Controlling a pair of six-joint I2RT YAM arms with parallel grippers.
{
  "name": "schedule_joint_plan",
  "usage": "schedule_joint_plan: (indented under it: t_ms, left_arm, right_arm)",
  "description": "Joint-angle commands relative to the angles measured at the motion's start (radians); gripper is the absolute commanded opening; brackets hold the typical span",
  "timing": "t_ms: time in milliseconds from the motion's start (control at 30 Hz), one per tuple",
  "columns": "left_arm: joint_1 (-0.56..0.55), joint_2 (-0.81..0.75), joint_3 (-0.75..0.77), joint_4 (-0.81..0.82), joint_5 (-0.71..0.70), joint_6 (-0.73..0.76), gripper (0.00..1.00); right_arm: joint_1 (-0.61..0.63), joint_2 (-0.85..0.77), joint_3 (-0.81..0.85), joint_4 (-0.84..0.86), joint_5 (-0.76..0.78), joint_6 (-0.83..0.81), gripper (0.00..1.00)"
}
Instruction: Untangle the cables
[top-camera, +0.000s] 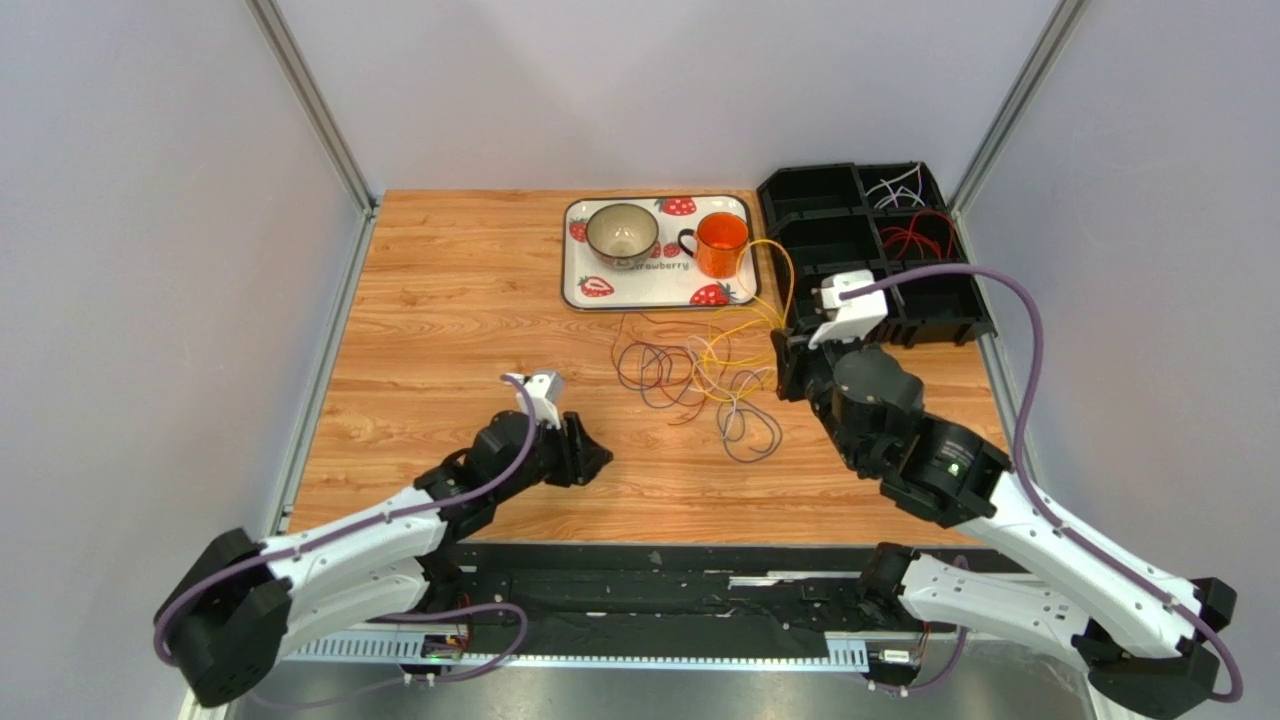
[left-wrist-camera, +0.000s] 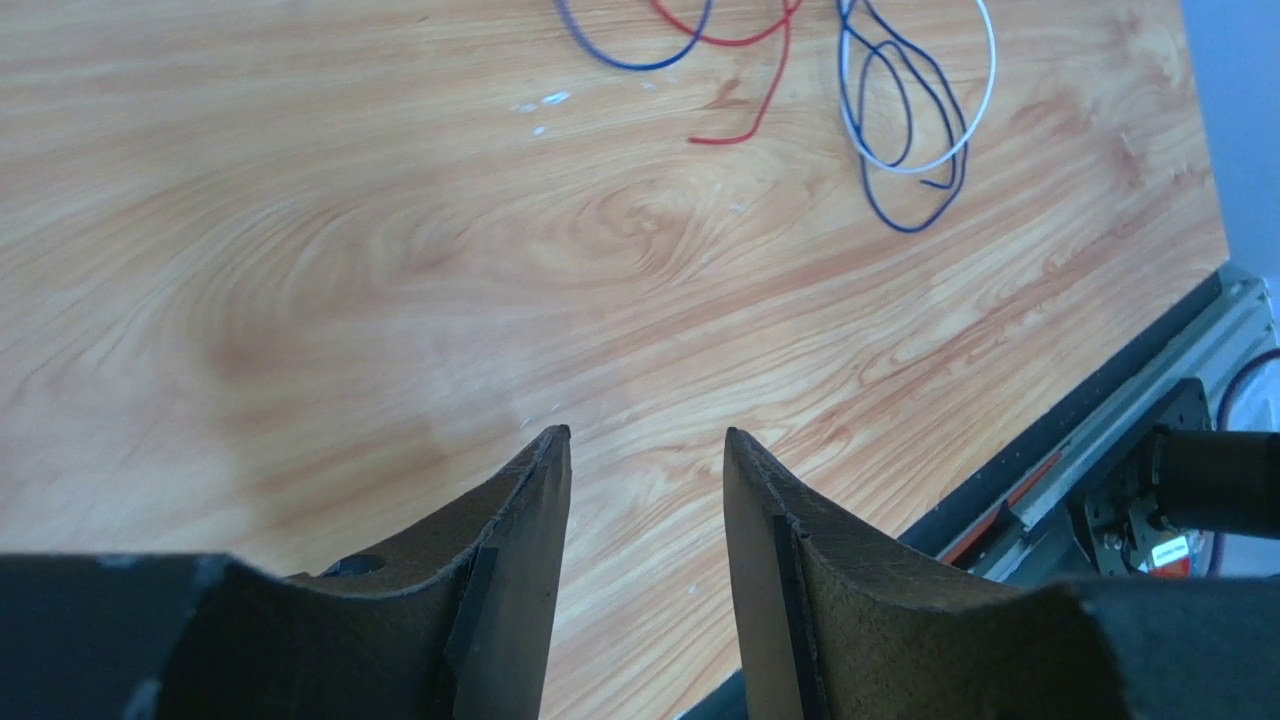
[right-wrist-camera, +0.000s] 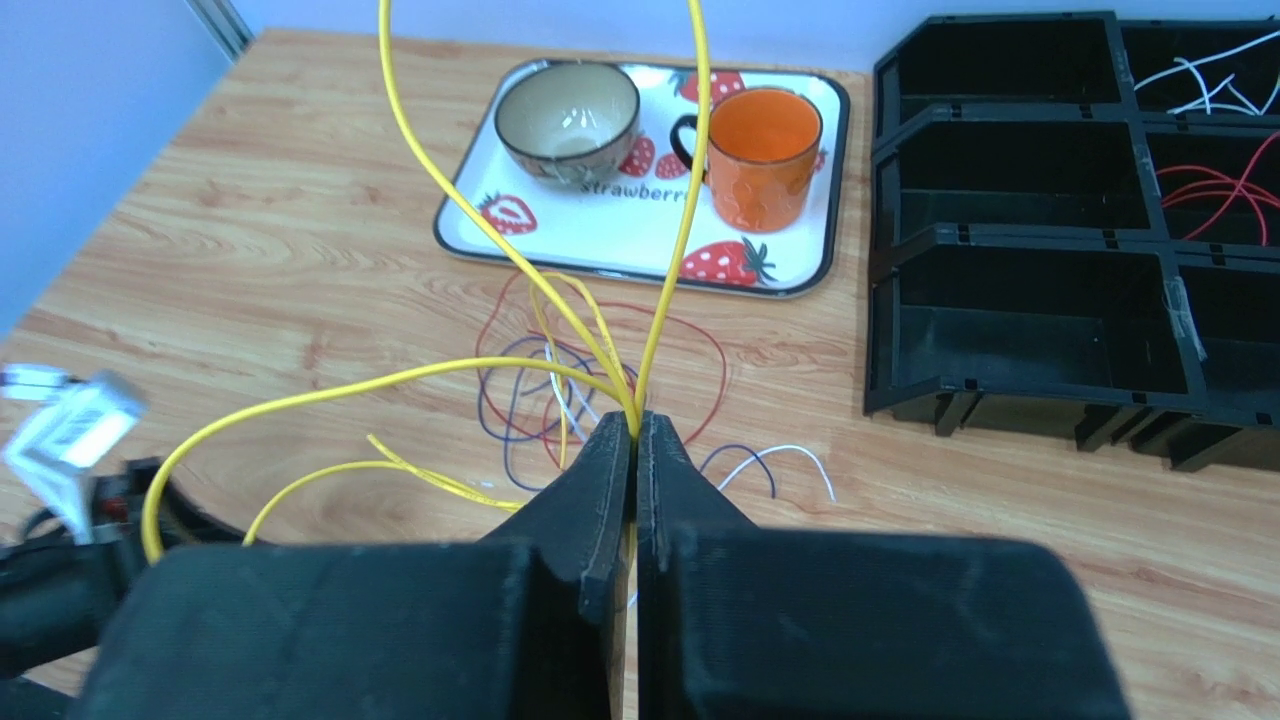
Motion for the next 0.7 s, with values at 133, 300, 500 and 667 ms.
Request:
schedule_joint_plan:
  t_ms: [133, 300, 500, 667]
  left_arm:
    - [0.001, 0.478, 0.311, 0.441, 0.232, 0.089, 0.52]
    - [0.002, 0.697, 0.466, 0.595, 0.418, 0.106, 0.47]
    - [0.002, 0.731, 0.586, 0.569, 0.415, 0.166, 0.49]
    - [0.002, 0.774, 0.635, 0.567, 0.455, 0.175, 0.49]
  right_arm:
    - [-0.003, -0.093, 0.027, -0.032, 0.015, 0.014, 0.00]
    - [-0.005, -0.153, 0.001, -0.064, -0.043, 0.035, 0.00]
    - [-0.003, -0.185, 0.002, -0.104, -0.088, 0.043, 0.00]
    - [-0.002, -0.194, 0.010, -0.120, -0.095, 0.034, 0.00]
